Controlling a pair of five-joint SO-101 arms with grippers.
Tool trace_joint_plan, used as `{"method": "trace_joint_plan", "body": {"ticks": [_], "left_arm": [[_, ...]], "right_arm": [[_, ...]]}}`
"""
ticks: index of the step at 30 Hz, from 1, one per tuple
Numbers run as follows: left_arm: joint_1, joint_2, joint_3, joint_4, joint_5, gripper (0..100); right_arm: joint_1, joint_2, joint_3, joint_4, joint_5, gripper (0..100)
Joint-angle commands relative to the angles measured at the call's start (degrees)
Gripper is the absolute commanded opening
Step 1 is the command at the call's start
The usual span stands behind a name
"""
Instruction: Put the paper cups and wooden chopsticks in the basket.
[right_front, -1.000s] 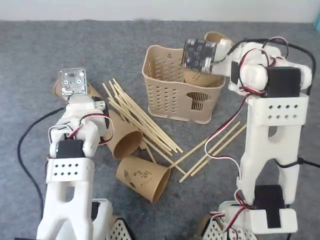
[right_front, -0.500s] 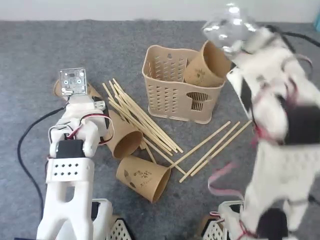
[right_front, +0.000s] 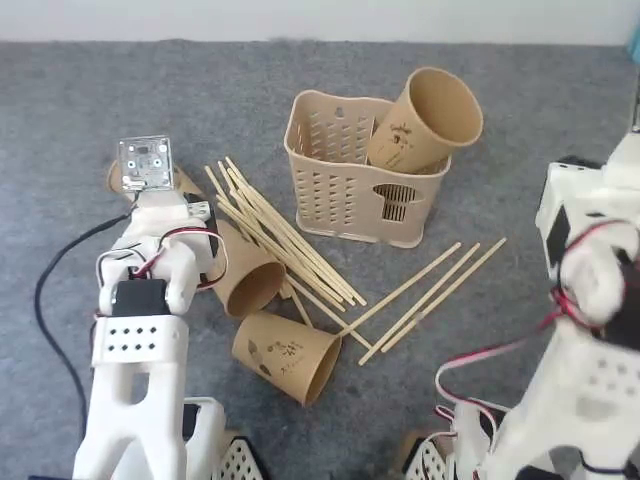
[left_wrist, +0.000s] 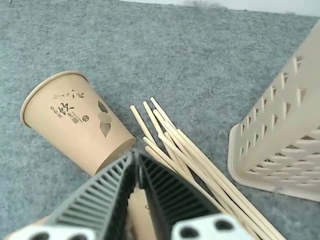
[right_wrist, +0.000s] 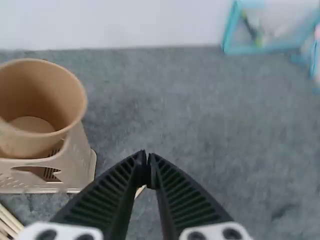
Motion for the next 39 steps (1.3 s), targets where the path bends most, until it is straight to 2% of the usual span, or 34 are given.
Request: {"method": "trace_joint_plan", "body": {"ticks": [1, 5, 9, 21, 34, 39], "left_arm": [[-0.26, -1.76, -0.22, -1.14, 0.0, 1], [-0.26, -1.76, -0.22, -1.32, 0.0, 1], [-0.26, -1.76, -0.22, -1.41, 0.0, 1], [-0.26, -1.76, -0.75, -1.14, 2.81, 1], [-0.35, -1.76, -0.75, -1.23, 2.81, 1], [-0.44, -1.76, -0.75, -1.23, 2.81, 1]], "right_arm": [[1.01, -1.36, 15.12, -12.35, -5.45, 0.8], [0.92, -1.1, 28.22, -28.88, -8.53, 0.8], [-1.8, -0.66, 32.88, -36.35, -11.69, 0.8], [-13.49, -0.57, 33.76, -41.27, -17.76, 0.9], [-21.41, -1.27, 33.32, -44.62, -17.76, 0.9], [-20.88, -1.45, 33.23, -44.26, -17.67, 0.9]]}}
